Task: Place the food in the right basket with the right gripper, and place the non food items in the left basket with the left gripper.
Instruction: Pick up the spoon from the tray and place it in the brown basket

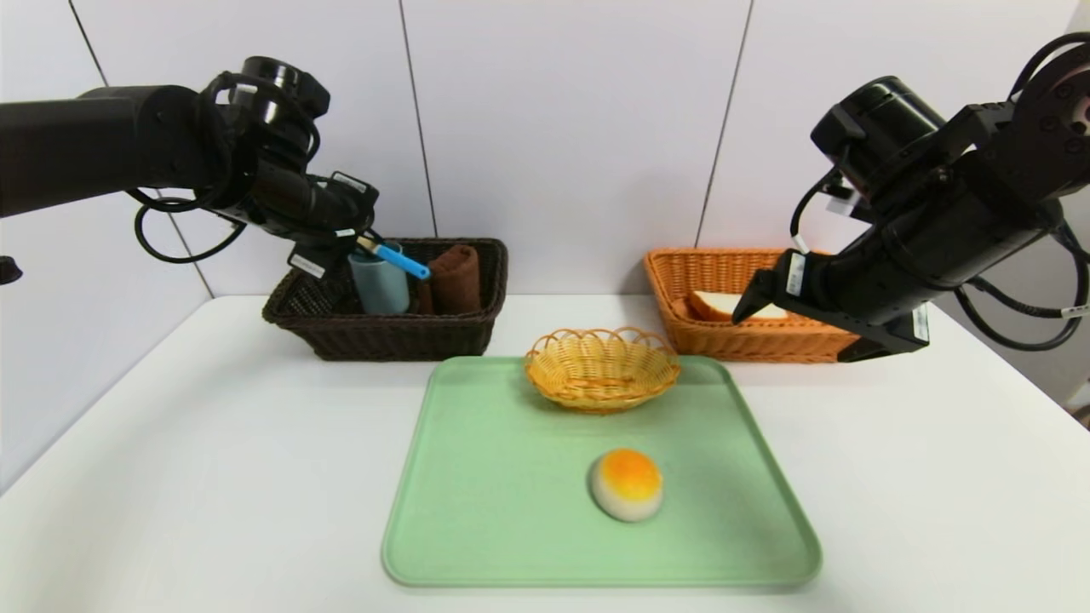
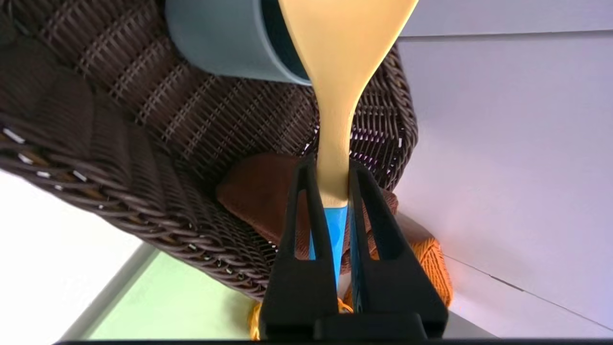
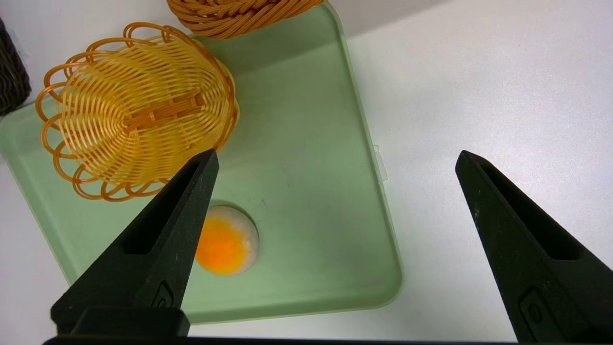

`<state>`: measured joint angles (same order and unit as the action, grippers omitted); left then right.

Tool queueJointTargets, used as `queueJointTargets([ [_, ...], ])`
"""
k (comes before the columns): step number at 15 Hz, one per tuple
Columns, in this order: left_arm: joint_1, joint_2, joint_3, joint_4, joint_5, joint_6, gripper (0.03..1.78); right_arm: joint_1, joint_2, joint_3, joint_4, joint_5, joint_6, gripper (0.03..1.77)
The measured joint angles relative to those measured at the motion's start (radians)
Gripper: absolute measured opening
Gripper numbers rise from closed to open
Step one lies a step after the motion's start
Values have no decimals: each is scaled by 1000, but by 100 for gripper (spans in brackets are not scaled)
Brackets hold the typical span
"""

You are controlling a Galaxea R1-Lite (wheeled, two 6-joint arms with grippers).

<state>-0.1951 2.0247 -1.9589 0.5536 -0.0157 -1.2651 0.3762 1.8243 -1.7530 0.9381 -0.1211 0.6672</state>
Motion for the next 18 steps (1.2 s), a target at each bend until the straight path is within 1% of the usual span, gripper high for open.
queueJointTargets([
  [3,21,4,0,22,-17,-41,15,1,0,0,1,0,2,171],
  [4,28,4,0,31,-28,-45,15,1,0,1,1,-4,2,171],
  [5,34,5,0,41,-35,-49,15,3,0,1,1,-19,3,171],
  [7,42,8,0,54,-52,-67,15,9,0,1,1,-25,8,171],
  [18,76,90,0,44,-74,-73,15,9,4,-8,-3,-26,12,171],
])
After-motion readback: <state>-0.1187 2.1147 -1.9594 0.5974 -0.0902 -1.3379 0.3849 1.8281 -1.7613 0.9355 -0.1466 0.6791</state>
